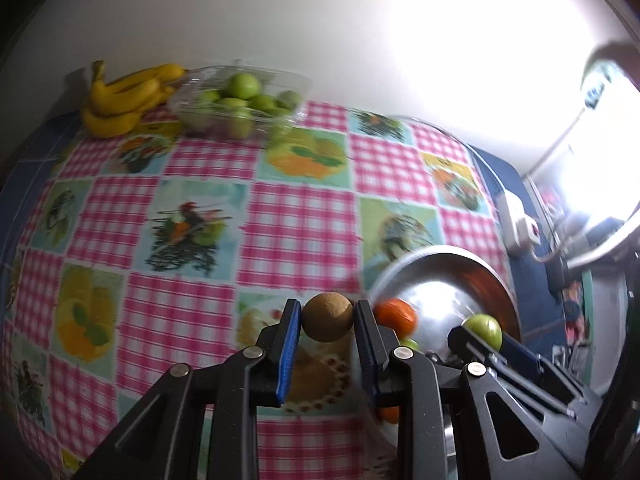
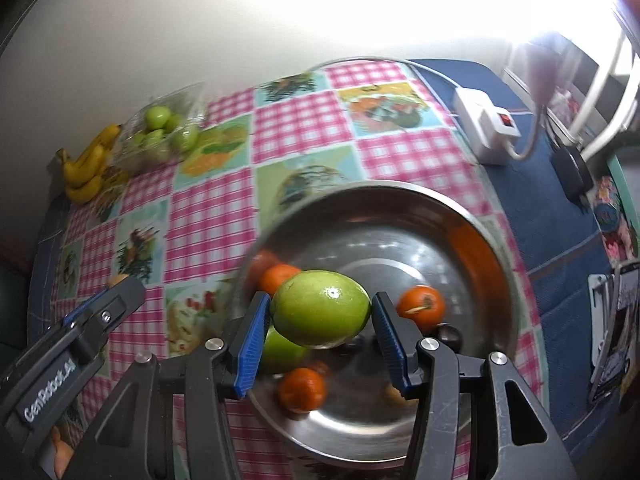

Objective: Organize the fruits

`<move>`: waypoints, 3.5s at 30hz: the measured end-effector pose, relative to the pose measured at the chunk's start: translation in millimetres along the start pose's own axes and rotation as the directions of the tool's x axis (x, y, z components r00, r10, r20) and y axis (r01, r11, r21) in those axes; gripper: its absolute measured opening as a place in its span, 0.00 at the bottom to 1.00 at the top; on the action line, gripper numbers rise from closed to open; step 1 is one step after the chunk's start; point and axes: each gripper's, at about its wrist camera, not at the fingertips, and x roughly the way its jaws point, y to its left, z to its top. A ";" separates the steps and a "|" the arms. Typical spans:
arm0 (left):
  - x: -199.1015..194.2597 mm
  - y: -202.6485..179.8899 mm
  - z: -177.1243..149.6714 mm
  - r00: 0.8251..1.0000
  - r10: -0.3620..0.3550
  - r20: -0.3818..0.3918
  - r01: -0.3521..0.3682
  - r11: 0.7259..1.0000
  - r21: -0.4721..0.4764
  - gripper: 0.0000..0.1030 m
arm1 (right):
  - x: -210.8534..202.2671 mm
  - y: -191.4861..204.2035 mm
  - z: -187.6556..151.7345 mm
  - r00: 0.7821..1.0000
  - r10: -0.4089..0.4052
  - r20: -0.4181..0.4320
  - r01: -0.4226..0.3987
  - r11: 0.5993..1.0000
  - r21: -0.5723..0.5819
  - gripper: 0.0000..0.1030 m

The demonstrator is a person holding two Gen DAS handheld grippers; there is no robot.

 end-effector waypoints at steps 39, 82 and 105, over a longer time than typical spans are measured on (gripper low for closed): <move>102.2 -113.3 -23.4 0.990 -0.042 -0.134 0.080 0.951 0.298 0.29 | 53.8 -79.3 17.8 0.999 -0.043 -0.023 0.045 0.990 0.134 0.53; 64.1 -56.7 -22.7 0.993 0.018 -0.113 0.001 0.986 0.165 0.61 | 23.0 -65.0 1.4 0.998 -0.067 0.017 0.065 0.993 0.098 0.55; 60.1 26.6 -30.3 0.975 0.206 -0.089 -0.207 0.978 0.001 1.00 | 31.0 -45.5 -19.0 0.996 -0.083 0.020 0.082 0.996 0.043 0.97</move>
